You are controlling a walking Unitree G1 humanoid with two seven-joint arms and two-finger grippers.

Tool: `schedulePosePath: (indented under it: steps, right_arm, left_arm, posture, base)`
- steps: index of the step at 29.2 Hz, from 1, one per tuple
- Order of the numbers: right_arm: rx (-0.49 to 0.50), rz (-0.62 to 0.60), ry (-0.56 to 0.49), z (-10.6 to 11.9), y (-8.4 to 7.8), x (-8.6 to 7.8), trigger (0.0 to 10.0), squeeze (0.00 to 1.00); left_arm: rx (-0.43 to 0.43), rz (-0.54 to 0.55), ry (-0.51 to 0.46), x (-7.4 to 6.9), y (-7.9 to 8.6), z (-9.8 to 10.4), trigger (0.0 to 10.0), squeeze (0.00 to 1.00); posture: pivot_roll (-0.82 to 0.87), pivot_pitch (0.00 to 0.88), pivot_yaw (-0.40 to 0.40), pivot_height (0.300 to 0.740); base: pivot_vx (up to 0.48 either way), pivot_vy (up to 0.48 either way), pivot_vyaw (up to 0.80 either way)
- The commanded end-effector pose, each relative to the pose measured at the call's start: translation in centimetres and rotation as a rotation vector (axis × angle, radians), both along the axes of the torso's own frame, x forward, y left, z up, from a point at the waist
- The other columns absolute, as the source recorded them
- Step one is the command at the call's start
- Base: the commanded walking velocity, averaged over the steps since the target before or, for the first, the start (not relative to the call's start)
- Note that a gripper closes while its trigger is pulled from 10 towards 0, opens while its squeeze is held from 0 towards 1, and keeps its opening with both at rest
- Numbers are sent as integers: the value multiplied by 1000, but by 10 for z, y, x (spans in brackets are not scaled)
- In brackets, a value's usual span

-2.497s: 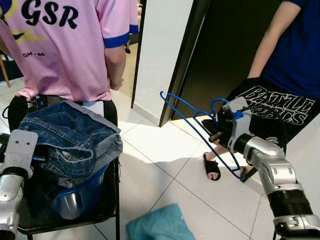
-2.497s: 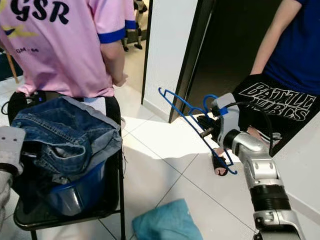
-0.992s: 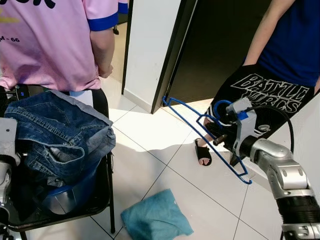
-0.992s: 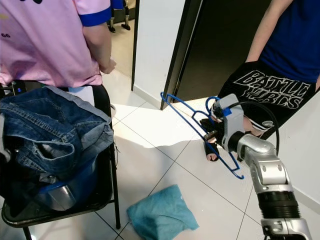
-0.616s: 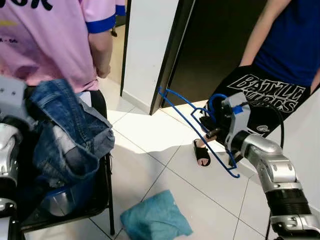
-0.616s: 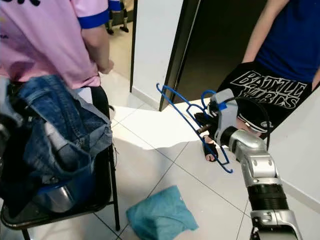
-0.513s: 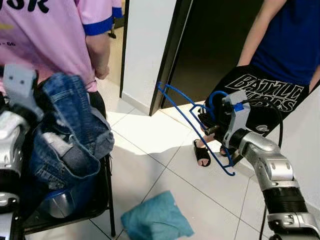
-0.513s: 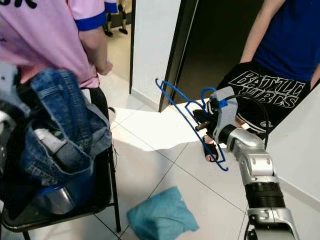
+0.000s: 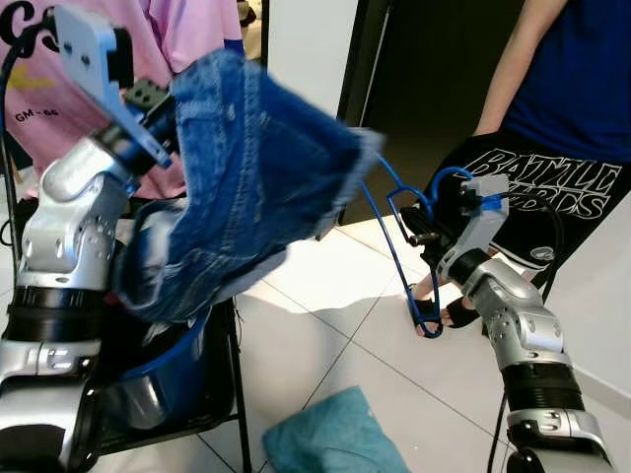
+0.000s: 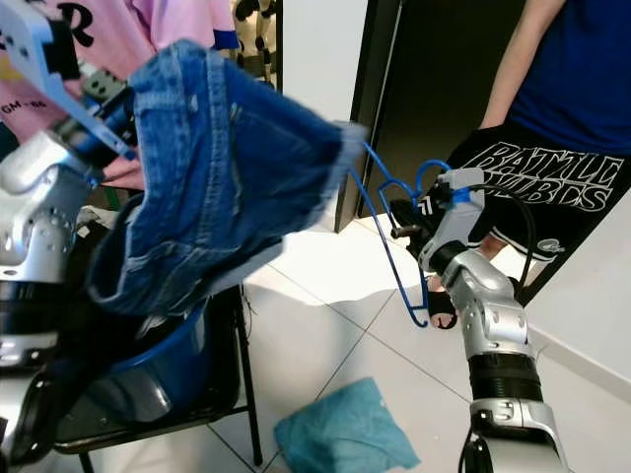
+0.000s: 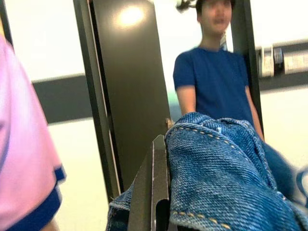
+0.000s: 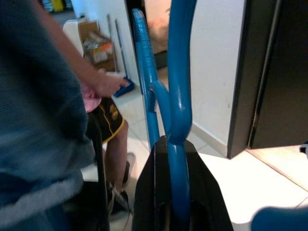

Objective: Hang hanger

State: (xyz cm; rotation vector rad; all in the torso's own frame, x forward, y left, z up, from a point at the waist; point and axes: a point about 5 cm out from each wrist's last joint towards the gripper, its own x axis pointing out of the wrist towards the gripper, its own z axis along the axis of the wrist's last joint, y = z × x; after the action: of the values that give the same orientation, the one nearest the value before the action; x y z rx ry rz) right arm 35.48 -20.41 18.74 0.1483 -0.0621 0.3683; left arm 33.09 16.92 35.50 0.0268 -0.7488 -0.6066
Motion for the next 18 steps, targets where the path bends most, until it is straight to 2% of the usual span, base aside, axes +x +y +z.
schedulePosePath:
  steps: [1,2,3,4,7,10,12,14,15,18]
  right_arm:
    - [25,-17,-35,6,-1,2,10000,0]
    - [31,-25,-40,7,-2,3,10000,0]
    - [32,-32,-43,7,-2,3,10000,0]
    - [32,-32,-43,7,-2,3,10000,0]
    - [28,-62,-41,7,-5,5,10000,0]
    - [28,-74,-29,5,-7,5,10000,0]
    - [13,-96,-10,1,-10,3,10000,0]
    - [5,-118,1,-2,-13,2,10000,0]
    - [5,-118,1,-2,-13,2,10000,0]
    - [-7,-153,12,-5,-18,2,10000,0]
  left_arm:
    - [-5,-22,-24,-2,-12,6,1725,0]
    - [-20,-35,-10,0,-19,5,8118,0]
    - [-20,-44,6,2,-25,3,10000,0]
    - [-20,-44,6,2,-25,3,10000,0]
    - [-34,-66,55,7,-40,-7,10000,0]
    - [-40,-58,89,10,-45,-15,10000,0]
    - [-19,-10,199,17,-54,-47,10000,0]
    - [37,63,292,21,-56,-78,10000,0]
    - [37,63,292,21,-56,-78,10000,0]
    - [61,164,398,24,-52,-111,10000,0]
  posture:
    - [81,0,-36,740]
    - [83,0,-31,740]
    - [82,0,-29,740]
    - [82,0,-29,740]
    - [78,0,-25,740]
    - [72,0,-19,740]
    - [62,0,-12,740]
    - [59,0,-11,740]
    - [59,0,-11,740]
    - [58,0,-8,740]
  base:
    - [0,0,0]
    - [0,0,0]
    - [0,0,0]
    - [0,0,0]
    - [0,0,0]
    - [0,0,0]
    - [0,0,-331]
    - [0,0,-731]
    - [0,0,-800]
    - [0,0,-800]
